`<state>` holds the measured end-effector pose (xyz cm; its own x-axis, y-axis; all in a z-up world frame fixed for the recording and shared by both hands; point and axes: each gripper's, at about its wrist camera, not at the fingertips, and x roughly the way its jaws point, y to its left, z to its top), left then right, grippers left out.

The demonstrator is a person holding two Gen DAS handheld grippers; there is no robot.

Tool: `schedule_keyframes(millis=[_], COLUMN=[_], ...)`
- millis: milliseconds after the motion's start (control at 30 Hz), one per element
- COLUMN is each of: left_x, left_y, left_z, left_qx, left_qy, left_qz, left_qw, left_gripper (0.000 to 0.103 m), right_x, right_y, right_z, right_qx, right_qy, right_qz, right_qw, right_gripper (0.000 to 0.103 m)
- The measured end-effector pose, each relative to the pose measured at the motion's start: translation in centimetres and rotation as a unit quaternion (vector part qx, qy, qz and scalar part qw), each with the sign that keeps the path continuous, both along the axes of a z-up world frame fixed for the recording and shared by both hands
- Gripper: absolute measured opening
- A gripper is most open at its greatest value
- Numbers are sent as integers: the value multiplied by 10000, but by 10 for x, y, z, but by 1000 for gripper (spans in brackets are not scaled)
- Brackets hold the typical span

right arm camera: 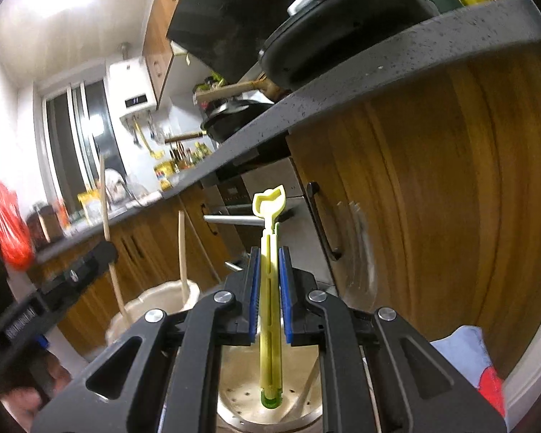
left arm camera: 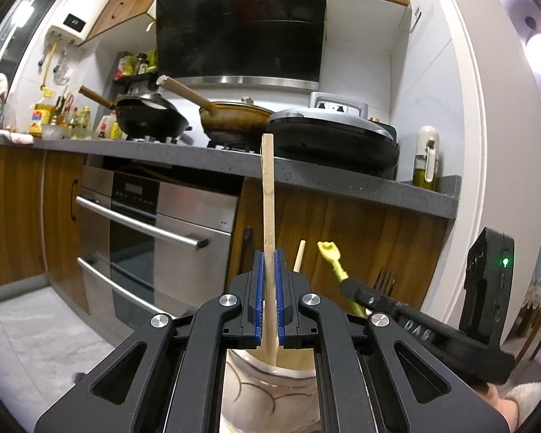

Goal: Organize utensils
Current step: 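Carry chopstick to tall cup with left tool while right tool carries yellow utensil to short cup, then open left tool over tall cup while right tool releases yellow utensil into short cup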

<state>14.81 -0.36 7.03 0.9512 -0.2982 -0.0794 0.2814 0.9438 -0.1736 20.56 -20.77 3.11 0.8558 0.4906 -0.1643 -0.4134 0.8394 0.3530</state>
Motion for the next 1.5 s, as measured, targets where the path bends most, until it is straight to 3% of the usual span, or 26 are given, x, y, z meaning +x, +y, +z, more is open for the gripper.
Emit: schedule_keyframes(millis=[167, 600, 867, 1300, 1400, 1500], left_x=[4, 7, 9, 4, 4, 3], left_y=[2, 3, -4, -8, -5, -4], left_z=[-2, -7, -11, -10, -11, -10], left_qx=[3, 23, 197, 249, 156, 131], left_qy=[97, 249, 380, 266, 268, 257], left_qz=[-22, -115, -213, -207, -207, -185], left_qw=[10000, 9996, 9989, 9991, 9993, 9994], left_gripper=[6, 6, 6, 7, 18, 19], right_x=[-11, -33, -47, -37, -31, -30], right_y=[9, -1, 3, 0, 3, 2], right_z=[0, 0, -7, -8, -10, -11], right_qx=[-453, -591, -925, -845, -895, -908], right_qy=[-133, 13, 7, 224, 336, 372], right_qz=[-56, 11, -152, -120, -24, -24], right_qw=[9989, 9983, 9956, 9961, 9954, 9952], right_gripper=[10, 10, 10, 10, 10, 10])
